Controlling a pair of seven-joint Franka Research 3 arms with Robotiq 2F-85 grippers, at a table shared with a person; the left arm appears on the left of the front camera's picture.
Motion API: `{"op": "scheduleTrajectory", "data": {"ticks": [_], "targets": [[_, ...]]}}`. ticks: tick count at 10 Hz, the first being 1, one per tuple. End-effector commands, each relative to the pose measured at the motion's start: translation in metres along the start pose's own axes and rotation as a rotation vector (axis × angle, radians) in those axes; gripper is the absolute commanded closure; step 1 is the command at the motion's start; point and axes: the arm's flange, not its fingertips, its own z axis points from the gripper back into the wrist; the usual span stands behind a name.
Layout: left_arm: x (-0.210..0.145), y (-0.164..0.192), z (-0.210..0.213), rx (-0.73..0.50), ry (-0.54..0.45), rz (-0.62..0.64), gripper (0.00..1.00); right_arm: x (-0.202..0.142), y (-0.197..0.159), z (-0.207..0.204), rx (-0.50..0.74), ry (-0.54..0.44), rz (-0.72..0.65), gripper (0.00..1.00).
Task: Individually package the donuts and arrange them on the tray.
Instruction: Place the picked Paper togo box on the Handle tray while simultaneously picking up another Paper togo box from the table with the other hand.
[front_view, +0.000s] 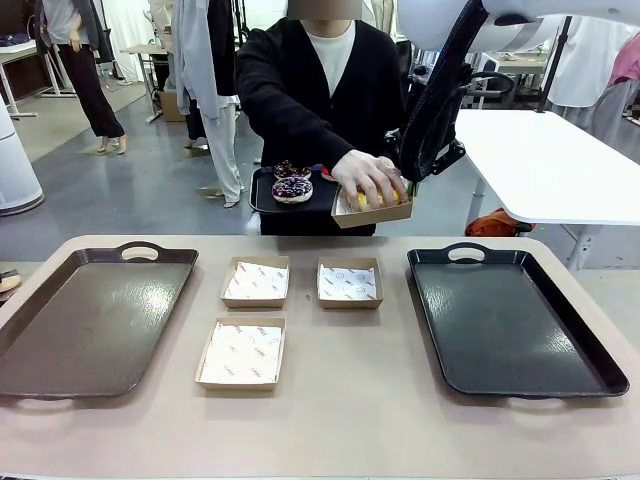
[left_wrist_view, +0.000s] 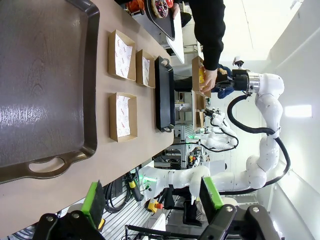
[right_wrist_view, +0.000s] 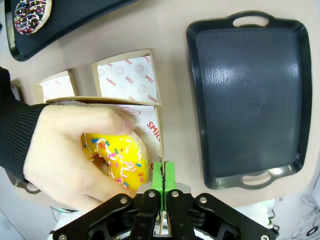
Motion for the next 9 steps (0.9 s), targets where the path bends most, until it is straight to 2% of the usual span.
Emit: {"op": "scheduleTrajectory", "data": {"ticks": [1, 9], "targets": [[0.0004, -0.002, -0.0002, -0.001, 0.002, -0.002, 0.0, -0.003, -0.0023, -0.0009, -0.004, -0.001, -0.006, 1.0], [0.0004, -0.002, -0.0002, -0.001, 0.002, -0.002, 0.0, -0.003, -0.0023, -0.0009, -0.004, -0.001, -0.006, 1.0]]}}
